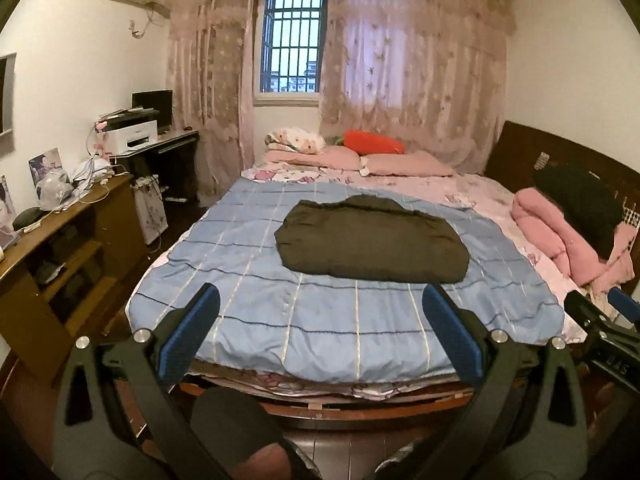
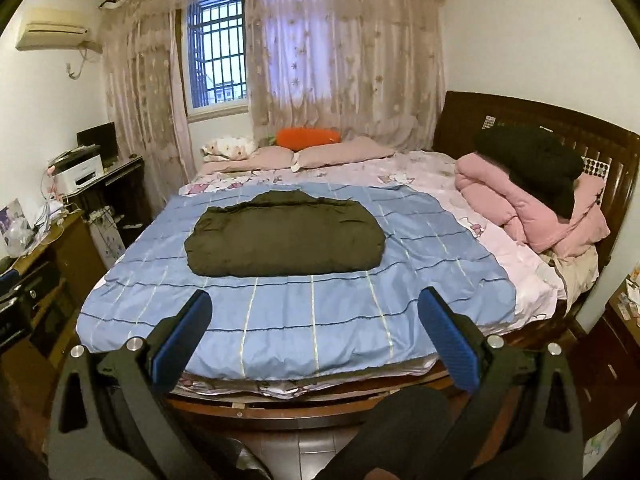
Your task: Fold large clothes
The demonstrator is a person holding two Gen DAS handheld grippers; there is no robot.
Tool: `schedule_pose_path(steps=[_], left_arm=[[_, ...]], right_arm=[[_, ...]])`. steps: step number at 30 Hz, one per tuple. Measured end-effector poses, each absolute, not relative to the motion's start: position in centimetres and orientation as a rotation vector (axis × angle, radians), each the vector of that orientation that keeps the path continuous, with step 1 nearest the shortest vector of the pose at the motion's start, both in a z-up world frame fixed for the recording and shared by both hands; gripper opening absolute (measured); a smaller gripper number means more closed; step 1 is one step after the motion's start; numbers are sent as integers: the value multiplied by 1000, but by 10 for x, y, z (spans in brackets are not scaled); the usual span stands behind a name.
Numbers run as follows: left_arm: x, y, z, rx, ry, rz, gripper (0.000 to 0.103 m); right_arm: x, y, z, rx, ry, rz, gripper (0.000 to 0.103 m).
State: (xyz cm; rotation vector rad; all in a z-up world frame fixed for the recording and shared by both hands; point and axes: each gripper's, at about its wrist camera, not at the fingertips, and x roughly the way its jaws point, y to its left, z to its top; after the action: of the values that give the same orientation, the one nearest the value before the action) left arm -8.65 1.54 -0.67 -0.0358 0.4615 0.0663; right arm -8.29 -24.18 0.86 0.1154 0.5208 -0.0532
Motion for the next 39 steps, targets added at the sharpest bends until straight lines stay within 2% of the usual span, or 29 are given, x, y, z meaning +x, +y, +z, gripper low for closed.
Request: schedule_pose_path(steps=[39], left_arm=[[-89, 9, -13, -19, 470, 69, 101]], right_arm=[[-92, -234, -2, 98, 528, -67, 102]])
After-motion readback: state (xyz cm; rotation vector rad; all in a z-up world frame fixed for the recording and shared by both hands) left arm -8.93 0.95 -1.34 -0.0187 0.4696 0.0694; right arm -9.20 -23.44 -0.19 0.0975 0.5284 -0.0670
